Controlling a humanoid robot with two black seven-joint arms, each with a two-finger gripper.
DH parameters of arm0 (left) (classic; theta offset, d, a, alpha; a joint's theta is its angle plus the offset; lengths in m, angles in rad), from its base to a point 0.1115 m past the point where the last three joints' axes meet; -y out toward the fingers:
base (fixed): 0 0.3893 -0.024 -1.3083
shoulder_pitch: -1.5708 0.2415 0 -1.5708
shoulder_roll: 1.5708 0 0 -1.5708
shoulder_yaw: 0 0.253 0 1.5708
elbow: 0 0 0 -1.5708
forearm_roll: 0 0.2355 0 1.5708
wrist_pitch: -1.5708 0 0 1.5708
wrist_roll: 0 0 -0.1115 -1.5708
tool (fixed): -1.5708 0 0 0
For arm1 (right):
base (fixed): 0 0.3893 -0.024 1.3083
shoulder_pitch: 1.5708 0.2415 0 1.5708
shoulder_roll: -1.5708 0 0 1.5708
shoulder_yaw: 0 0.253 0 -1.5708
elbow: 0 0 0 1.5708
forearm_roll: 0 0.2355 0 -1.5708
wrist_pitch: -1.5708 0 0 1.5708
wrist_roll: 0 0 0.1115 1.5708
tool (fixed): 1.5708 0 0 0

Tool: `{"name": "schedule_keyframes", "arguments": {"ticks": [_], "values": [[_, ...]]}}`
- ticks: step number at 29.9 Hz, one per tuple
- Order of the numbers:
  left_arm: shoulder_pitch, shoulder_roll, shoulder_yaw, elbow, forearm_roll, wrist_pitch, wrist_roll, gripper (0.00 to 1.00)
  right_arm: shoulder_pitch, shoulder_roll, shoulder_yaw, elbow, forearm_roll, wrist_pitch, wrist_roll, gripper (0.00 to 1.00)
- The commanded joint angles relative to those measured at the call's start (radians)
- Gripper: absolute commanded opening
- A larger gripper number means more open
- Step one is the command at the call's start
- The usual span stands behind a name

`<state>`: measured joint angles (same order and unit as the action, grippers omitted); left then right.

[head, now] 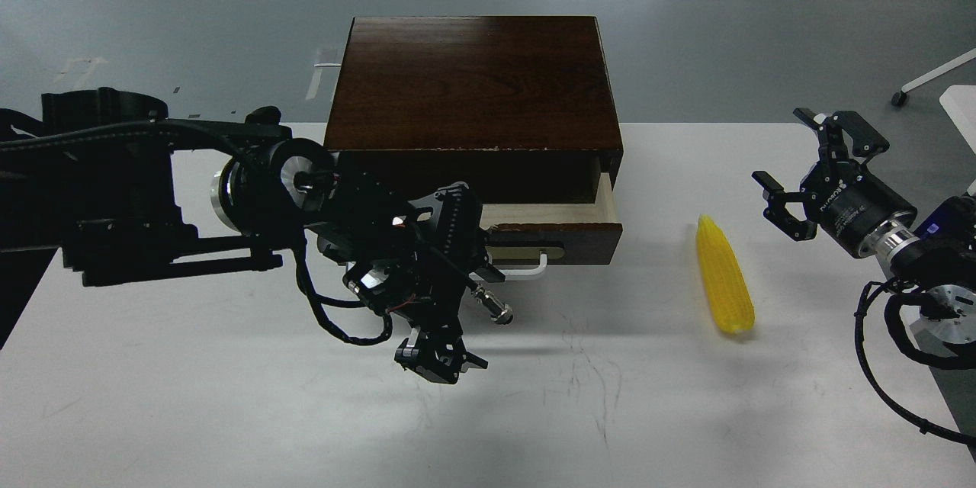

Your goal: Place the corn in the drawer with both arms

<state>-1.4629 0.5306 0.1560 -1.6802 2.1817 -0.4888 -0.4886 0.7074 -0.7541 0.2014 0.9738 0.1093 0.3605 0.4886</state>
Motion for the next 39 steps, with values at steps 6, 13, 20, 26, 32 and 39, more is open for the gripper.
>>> {"name": "schedule_keyframes", "arguments": {"ticks": [6, 13, 20, 26, 32, 39], "values": [[-0.016, 0.048, -0.203, -0.024, -0.472, 0.000, 0.000, 0.98, 0.000, 0.001, 0.000, -0.013, 0.000, 0.000, 0.000, 1.00], [0.030, 0.153, -0.325, 0.068, -1.225, 0.000, 0.000, 0.98, 0.000, 0.001, -0.002, -0.018, -0.002, 0.000, 0.000, 1.00], [0.067, 0.261, -0.372, 0.267, -1.763, 0.000, 0.000, 0.98, 0.001, 0.002, -0.002, -0.018, -0.006, 0.002, 0.000, 1.00], [0.180, 0.361, -0.372, 0.444, -1.950, 0.000, 0.000, 0.98, 0.001, 0.001, -0.016, -0.018, -0.019, 0.005, 0.000, 1.00], [0.373, 0.410, -0.372, 0.606, -2.045, 0.000, 0.000, 0.98, 0.003, -0.005, -0.020, -0.015, -0.199, 0.005, 0.000, 1.00], [0.538, 0.405, -0.372, 0.645, -2.057, 0.000, 0.000, 0.98, 0.014, -0.073, -0.022, -0.009, -0.519, 0.003, 0.000, 1.00]]}}
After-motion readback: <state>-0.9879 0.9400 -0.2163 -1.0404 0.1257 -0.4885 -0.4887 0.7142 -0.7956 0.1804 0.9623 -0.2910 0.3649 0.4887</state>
